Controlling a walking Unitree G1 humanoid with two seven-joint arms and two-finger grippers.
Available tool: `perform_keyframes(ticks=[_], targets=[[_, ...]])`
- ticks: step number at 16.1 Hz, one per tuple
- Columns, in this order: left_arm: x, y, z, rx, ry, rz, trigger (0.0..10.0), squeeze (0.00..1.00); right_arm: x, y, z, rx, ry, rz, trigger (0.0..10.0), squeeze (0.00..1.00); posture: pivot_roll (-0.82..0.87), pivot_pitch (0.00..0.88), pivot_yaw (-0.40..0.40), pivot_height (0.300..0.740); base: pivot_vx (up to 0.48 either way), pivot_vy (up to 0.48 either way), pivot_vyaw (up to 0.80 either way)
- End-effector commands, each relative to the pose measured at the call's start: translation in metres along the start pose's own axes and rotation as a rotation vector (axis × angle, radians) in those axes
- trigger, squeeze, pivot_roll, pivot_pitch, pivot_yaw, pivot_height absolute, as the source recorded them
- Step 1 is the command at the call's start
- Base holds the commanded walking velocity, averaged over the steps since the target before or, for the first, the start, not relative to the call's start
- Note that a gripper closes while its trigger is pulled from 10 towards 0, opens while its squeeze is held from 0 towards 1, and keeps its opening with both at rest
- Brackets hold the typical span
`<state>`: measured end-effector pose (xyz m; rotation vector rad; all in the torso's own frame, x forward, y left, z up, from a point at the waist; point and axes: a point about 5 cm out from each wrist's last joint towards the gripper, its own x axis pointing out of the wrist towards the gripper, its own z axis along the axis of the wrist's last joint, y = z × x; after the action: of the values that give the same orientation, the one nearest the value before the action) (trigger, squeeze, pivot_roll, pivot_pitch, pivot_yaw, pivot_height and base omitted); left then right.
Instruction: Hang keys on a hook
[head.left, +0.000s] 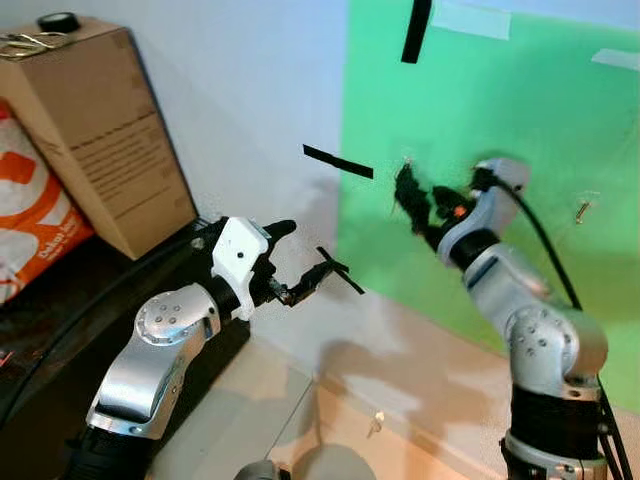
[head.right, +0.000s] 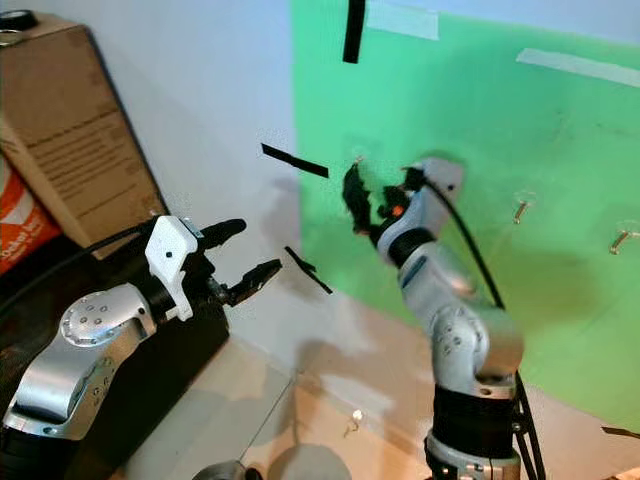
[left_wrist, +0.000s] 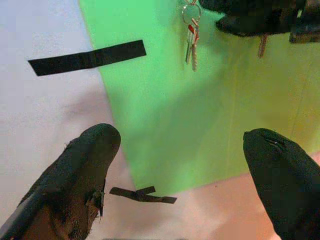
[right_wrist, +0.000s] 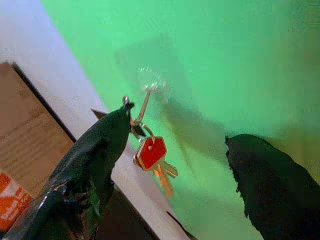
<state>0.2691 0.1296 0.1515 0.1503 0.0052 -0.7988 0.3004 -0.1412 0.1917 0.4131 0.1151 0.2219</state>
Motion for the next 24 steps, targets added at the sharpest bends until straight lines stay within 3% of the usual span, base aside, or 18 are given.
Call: perform_keyframes(ticks=[1, 4, 5, 6, 7, 10, 14, 16, 17, 19, 22, 24], targets=[[-0.001, 0.005, 0.001, 0.020, 0.009, 0.009, 10.0, 0.00, -0.001, -0.007, 0.013, 0.002, -0.047, -0.038, 10.0, 0.00, -0.01, 0.000, 0.058, 0.740, 0.000, 0.000, 0.00], [-0.002, 0.006, 0.000, 0.023, 0.015, 0.008, 10.0, 0.00, 0.003, -0.007, 0.022, -0.045, -0.039, -0.046, 10.0, 0.00, -0.01, 0.000, 0.054, 0.740, 0.000, 0.000, 0.00], [-0.003, 0.006, -0.001, 0.027, 0.023, 0.009, 10.0, 0.00, 0.006, -0.008, 0.022, -0.187, -0.011, -0.059, 10.0, 0.00, -0.01, 0.000, 0.052, 0.740, 0.000, 0.000, 0.00], [-0.003, 0.006, -0.001, 0.030, 0.029, 0.011, 10.0, 0.00, 0.008, -0.008, 0.021, -0.214, -0.004, -0.053, 10.0, 0.00, -0.01, 0.000, 0.052, 0.740, 0.000, 0.000, 0.00], [-0.003, 0.006, -0.002, 0.029, 0.029, 0.011, 10.0, 0.00, 0.010, -0.006, 0.024, -0.176, -0.022, -0.045, 10.0, 0.00, 0.00, 0.000, 0.050, 0.740, 0.000, 0.000, 0.00], [-0.002, 0.007, -0.002, 0.036, 0.034, 0.011, 10.0, 0.00, 0.020, 0.002, 0.027, -0.240, -0.002, -0.013, 10.0, 0.00, 0.00, 0.000, 0.050, 0.740, 0.000, 0.000, 0.00], [-0.003, 0.006, -0.003, 0.041, 0.046, 0.004, 10.0, 0.00, 0.036, -0.004, 0.021, -0.216, 0.081, -0.056, 10.0, 0.00, 0.00, 0.000, 0.051, 0.740, 0.000, 0.000, 0.00], [-0.003, 0.006, -0.003, 0.043, 0.050, 0.002, 10.0, 0.00, 0.039, -0.005, 0.026, -0.266, 0.060, -0.055, 10.0, 0.00, 0.00, 0.000, 0.051, 0.740, 0.000, 0.000, 0.00], [-0.003, 0.006, -0.003, 0.043, 0.047, 0.007, 10.0, 0.00, 0.039, 0.000, 0.033, -0.227, 0.008, -0.026, 10.0, 0.00, 0.00, 0.000, 0.047, 0.740, 0.000, 0.000, 0.00], [-0.002, 0.008, -0.001, 0.041, 0.031, 0.035, 10.0, 0.00, 0.039, 0.003, 0.039, -0.197, -0.039, 0.000, 10.0, 0.00, 0.00, 0.000, 0.045, 0.740, 0.000, 0.000, 0.00], [0.003, 0.023, 0.002, 0.038, 0.041, 0.206, 10.0, 0.00, 0.035, 0.005, 0.029, -0.191, -0.065, -0.008, 10.0, 0.00, 0.00, 0.000, 0.040, 0.740, 0.000, 0.000, 0.00], [0.003, 0.028, 0.003, 0.058, 0.030, 0.246, 10.0, 0.00, 0.033, 0.008, 0.023, -0.183, -0.071, 0.005, 10.0, 0.00, 0.00, 0.000, 0.042, 0.740, 0.000, 0.000, 0.00]])
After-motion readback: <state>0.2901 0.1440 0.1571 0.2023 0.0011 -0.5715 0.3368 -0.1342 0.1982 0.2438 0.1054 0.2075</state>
